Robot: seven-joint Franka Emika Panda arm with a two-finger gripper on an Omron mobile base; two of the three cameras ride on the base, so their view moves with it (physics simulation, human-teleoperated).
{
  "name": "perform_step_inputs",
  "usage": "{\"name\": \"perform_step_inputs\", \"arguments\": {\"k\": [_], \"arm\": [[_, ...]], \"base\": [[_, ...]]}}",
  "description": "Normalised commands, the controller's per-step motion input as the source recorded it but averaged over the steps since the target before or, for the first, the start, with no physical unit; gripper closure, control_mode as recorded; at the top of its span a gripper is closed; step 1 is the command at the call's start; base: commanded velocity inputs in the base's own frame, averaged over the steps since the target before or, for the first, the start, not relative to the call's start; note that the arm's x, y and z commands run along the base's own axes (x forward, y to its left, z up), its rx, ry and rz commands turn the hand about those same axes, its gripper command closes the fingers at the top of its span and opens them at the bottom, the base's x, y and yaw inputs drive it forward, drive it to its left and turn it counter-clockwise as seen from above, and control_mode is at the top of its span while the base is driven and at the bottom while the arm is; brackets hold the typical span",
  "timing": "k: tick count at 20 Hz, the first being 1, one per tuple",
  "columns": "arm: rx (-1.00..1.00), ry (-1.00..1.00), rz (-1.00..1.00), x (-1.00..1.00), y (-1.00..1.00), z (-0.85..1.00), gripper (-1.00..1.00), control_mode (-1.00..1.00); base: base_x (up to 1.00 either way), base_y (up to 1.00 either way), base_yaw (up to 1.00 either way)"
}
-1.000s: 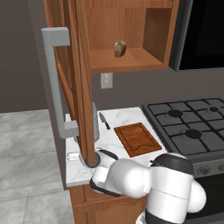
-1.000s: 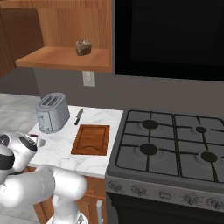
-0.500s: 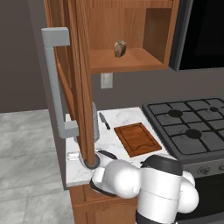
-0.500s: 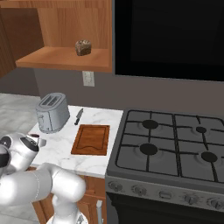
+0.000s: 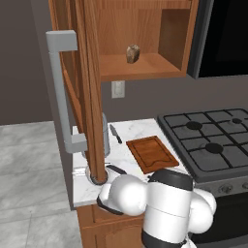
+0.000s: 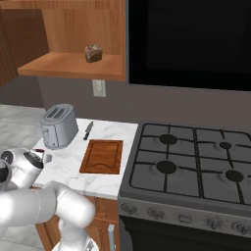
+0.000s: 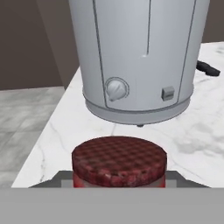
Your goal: Pick the bread, place it on the cutting board, pick the jam, place it on the counter, and close the cabinet.
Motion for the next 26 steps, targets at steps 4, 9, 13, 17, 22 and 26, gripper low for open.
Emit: {"name": "perform_step_inputs", "arguments": {"k": [4,9,13,17,22,26], "arm": [[0.0,0.0,0.0,0.04,0.0,-0.23,1.0,-1.0],[0.0,-0.01,0.0,0.0,0.0,-0.28,1.0,-1.0],[0.0,0.0,0.0,0.0,0.0,-0.3,1.0,-1.0],[0.0,0.0,0.0,0.0,0.0,-0.33,1.0,-1.0],[0.0,0.0,0.0,0.0,0.0,-0.38,1.0,-1.0],[0.0,0.0,0.0,0.0,0.0,-0.42,1.0,-1.0]], "base": [[0.0,0.0,0.0],[0.0,0.0,0.0],[0.0,0.0,0.0],[0.0,0.0,0.0],[0.0,0.0,0.0],[0.0,0.0,0.0]]}}
